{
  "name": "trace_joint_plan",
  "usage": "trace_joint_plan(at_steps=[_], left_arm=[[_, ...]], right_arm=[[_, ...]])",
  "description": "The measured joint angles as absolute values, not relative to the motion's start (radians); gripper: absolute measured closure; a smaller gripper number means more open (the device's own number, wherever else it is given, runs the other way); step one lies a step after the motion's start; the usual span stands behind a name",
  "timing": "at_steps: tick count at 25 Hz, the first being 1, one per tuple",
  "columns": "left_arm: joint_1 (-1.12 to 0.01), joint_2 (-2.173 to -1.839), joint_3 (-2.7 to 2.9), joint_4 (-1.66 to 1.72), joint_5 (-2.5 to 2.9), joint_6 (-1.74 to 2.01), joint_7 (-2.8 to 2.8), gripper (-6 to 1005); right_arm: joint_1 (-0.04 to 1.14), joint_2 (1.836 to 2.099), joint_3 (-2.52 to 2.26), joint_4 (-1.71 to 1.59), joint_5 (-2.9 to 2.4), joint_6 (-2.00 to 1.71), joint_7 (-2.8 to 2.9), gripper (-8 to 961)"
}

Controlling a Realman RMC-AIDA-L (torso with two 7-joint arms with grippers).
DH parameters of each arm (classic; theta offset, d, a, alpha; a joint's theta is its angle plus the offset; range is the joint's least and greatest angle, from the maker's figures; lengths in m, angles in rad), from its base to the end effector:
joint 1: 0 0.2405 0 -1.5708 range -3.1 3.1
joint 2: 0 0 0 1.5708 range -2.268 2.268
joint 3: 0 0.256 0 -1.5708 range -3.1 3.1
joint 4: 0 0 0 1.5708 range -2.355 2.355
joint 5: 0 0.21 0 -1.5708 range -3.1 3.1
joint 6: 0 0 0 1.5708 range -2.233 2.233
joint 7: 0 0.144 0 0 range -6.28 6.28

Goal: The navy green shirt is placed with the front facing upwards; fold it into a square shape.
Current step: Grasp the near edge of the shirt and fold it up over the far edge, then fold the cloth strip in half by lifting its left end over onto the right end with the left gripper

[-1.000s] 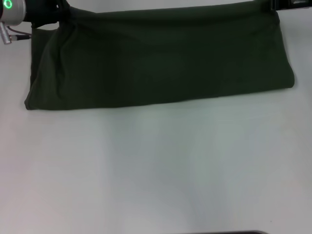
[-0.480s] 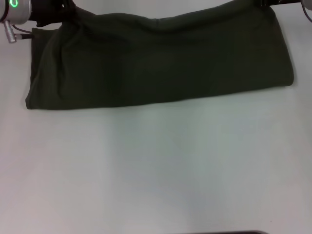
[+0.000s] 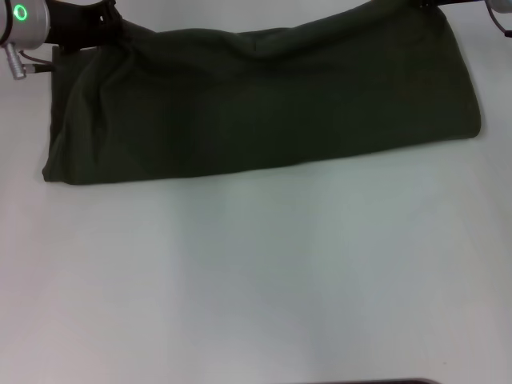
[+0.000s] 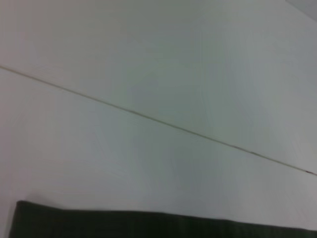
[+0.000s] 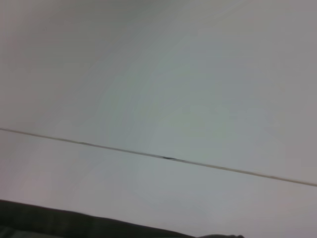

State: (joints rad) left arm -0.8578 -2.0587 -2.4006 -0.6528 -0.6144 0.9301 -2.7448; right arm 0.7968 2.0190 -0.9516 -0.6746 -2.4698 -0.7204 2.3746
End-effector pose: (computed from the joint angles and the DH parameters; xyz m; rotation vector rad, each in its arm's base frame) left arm -0.2362 0.4564 0.0121 -1.8731 -1.6703 -0.3419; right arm 0.2508 0.4695 0.0319 -2.0284 1.0746 0.1170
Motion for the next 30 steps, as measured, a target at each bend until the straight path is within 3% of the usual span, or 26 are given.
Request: trace_joint_plan(at_steps=[12, 18, 23, 28, 30], left_arm=[[-0.787, -2.071, -2.418, -0.726, -0.696, 0.976, -2.758, 873], [-0.781, -2.067, -2.418, -0.728, -0.703, 0.981, -2.763, 697], [-0.780, -2.061, -2.421, -0.732, -0.705, 0.993, -2.764, 454], [-0.777, -2.061, -2.425, -0.755, -0.706, 1.015, -2.764, 337], [-0.776, -2.061, -2.425, -0.762, -0.706, 1.029, -2.763, 337]], right_arm=[[0.809, 2.007, -0.960, -0.694, -2.531, -0.731, 2.389, 898], [0.823, 1.985, -0.958, -0.689, -2.534, -0.757, 2.405, 638], [0.830, 1.950, -0.949, -0.688, -2.528, -0.829, 2.457, 438], [0.830, 1.940, -0.905, -0.699, -2.522, -0.916, 2.457, 309], [0.829, 1.935, -0.903, -0.700, -2.523, -0.947, 2.454, 258]])
